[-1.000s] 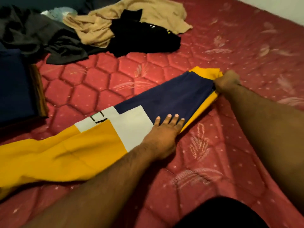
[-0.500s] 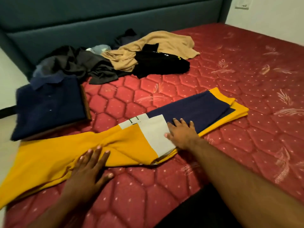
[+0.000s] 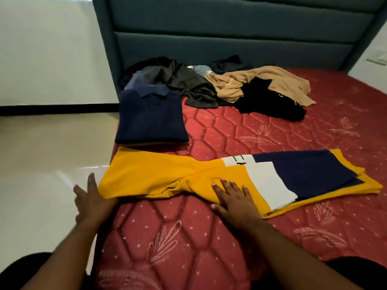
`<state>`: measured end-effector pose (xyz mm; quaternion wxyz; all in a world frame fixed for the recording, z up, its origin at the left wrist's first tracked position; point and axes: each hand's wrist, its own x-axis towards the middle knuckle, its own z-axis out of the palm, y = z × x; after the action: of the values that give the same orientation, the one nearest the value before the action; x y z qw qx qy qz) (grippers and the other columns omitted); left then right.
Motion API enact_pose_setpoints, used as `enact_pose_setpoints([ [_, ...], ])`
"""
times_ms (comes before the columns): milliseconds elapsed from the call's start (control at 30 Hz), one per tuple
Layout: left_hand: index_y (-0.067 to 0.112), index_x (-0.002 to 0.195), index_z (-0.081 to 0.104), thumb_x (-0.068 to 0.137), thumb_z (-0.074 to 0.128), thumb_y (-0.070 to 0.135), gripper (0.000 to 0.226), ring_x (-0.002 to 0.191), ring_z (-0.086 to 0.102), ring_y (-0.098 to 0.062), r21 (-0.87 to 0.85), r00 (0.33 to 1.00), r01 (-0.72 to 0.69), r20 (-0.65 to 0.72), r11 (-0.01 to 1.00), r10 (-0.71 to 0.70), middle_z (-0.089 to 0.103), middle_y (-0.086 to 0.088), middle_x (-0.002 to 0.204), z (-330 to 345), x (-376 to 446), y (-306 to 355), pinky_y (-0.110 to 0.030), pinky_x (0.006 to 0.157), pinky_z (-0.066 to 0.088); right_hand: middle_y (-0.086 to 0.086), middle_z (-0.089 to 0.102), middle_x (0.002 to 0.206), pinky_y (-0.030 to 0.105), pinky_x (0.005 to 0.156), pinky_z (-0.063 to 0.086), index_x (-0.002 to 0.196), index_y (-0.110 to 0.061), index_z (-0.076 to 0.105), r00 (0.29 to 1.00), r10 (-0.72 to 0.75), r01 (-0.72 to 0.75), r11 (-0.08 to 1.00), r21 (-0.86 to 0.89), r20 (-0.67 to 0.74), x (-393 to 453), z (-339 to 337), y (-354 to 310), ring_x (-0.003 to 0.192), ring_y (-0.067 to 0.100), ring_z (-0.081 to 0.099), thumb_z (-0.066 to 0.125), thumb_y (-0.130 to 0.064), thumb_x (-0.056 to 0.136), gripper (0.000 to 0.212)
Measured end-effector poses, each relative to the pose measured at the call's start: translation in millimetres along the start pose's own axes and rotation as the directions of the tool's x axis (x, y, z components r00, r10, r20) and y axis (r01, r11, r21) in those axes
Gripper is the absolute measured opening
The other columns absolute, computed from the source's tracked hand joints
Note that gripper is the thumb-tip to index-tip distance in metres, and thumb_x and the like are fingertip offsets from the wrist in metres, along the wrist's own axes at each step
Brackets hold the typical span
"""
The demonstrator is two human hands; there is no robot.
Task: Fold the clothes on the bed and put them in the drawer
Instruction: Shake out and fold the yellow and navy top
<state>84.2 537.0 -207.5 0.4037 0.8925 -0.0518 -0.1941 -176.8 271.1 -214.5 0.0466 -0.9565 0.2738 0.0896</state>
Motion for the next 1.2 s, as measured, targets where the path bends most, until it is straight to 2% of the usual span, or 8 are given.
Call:
enact_pose_setpoints([
  [167, 0.01, 0.101, 0.056, 0.08, 0.055, 0.01, 0.021, 0.05, 0.057, -0.02, -0.699, 0.944, 0.329, 0.214, 0.635, -0.252, 0.051, -0.017, 0.088, -19.5, 24.7, 12.1, -0.03, 0.043, 0.049, -0.001, -0.003, 0.163, 0.051, 0.117, 0.001, 0.152, -0.038, 0.014, 1.0, -0.013, 0.014, 0.998, 0.054, -0.017, 28.3, -19.4, -35.7, 0.15, 0.023, -0.002, -0.003, -0.081, 0.068, 0.096],
  [367, 0.006, 0.128, 0.056, 0.085, 0.072, 0.022, 0.049, 0.067, 0.055, -0.025, -0.628, 0.891, 0.453, 0.316, 0.632, -0.326, 0.063, -0.019, 0.113, -25.3, 29.4, 3.9, -0.029, 0.041, 0.05, -0.01, 0.0, 0.162, 0.048, 0.116, -0.006, 0.151, -0.044, 0.003, 0.991, 0.027, -0.022, 0.999, 0.039, -0.128, 32.2, 12.6, -58.5, 0.149, 0.021, -0.009, 0.002, -0.084, 0.078, 0.083],
  [467, 0.009, 0.109, 0.067, 0.087, 0.063, 0.018, 0.023, 0.077, 0.061, -0.03, -0.766, 0.917, 0.398, 0.335, 0.505, -0.215, 0.067, -0.016, 0.108, -26.8, 23.6, 11.2, -0.028, 0.043, 0.054, -0.011, -0.005, 0.162, 0.048, 0.117, -0.005, 0.15, -0.046, 0.001, 0.998, 0.001, 0.001, 0.999, 0.033, -0.07, 34.3, 6.6, -53.3, 0.149, 0.019, -0.012, 0.002, -0.086, 0.073, 0.087],
  [633, 0.013, 0.082, 0.08, 0.065, 0.076, 0.034, 0.027, 0.08, 0.071, -0.024, -0.888, 0.892, 0.388, 0.429, 0.248, 0.141, 0.073, -0.009, 0.095, -24.1, -9.5, 63.1, -0.034, 0.065, 0.06, -0.006, 0.018, 0.16, 0.04, 0.12, 0.008, 0.145, -0.032, 0.041, 0.999, 0.033, -0.025, 0.781, 0.624, -0.001, 39.1, -29.7, -49.6, 0.147, 0.01, 0.01, 0.049, -0.057, 0.092, 0.059],
  [767, 0.015, 0.088, 0.064, 0.09, 0.055, 0.023, 0.012, 0.077, 0.065, -0.019, -0.891, 0.869, 0.321, 0.412, 0.32, 0.275, 0.065, -0.008, 0.086, 31.8, -50.4, 132.1, -0.029, 0.073, 0.054, 0.011, 0.057, 0.136, 0.039, 0.112, 0.036, 0.125, -0.01, 0.063, 0.982, 0.175, 0.0, 0.383, 0.924, -0.072, 25.7, -72.4, -15.8, 0.13, 0.019, 0.049, 0.052, -0.046, 0.093, 0.049],
  [967, 0.018, 0.098, 0.053, 0.093, 0.059, 0.008, 0.013, 0.069, 0.054, -0.013, -0.686, 0.807, 0.043, 0.453, 0.727, 0.38, 0.062, -0.004, 0.081, 176.0, -136.4, 246.3, -0.021, 0.058, 0.048, 0.007, 0.067, 0.117, 0.043, 0.089, 0.053, 0.131, -0.016, 0.056, 0.963, 0.198, -0.121, -0.297, 0.947, 0.185, 22.3, -108.2, 101.1, 0.107, 0.024, 0.065, 0.042, -0.069, 0.082, 0.074],
  [1100, 0.026, 0.111, 0.06, 0.091, 0.066, 0.028, 0.021, 0.1, 0.06, -0.009, -0.469, 0.695, -0.09, 0.602, 0.878, 0.393, 0.065, 0.002, 0.109, 258.0, -175.7, 261.9, -0.024, 0.087, 0.048, 0.017, 0.066, 0.113, 0.043, 0.076, 0.057, 0.129, -0.009, 0.057, 0.889, 0.217, -0.305, -0.376, 0.875, 0.403, 21.6, -70.7, 167.1, 0.101, 0.031, 0.066, 0.047, -0.066, 0.087, 0.071],
  [1200, 0.027, 0.108, 0.063, 0.087, 0.071, 0.023, 0.023, 0.109, 0.059, -0.006, -0.446, 0.682, -0.3, 0.517, 0.843, 0.517, 0.065, 0.009, 0.107, 266.2, -167.9, 249.4, -0.025, 0.098, 0.046, 0.022, 0.068, 0.107, 0.038, 0.063, 0.057, 0.121, -0.004, 0.061, 0.846, 0.345, -0.288, -0.343, 0.894, 0.405, 31.3, -47.2, 182.1, 0.08, 0.029, 0.07, 0.063, -0.023, 0.092, 0.035],
])
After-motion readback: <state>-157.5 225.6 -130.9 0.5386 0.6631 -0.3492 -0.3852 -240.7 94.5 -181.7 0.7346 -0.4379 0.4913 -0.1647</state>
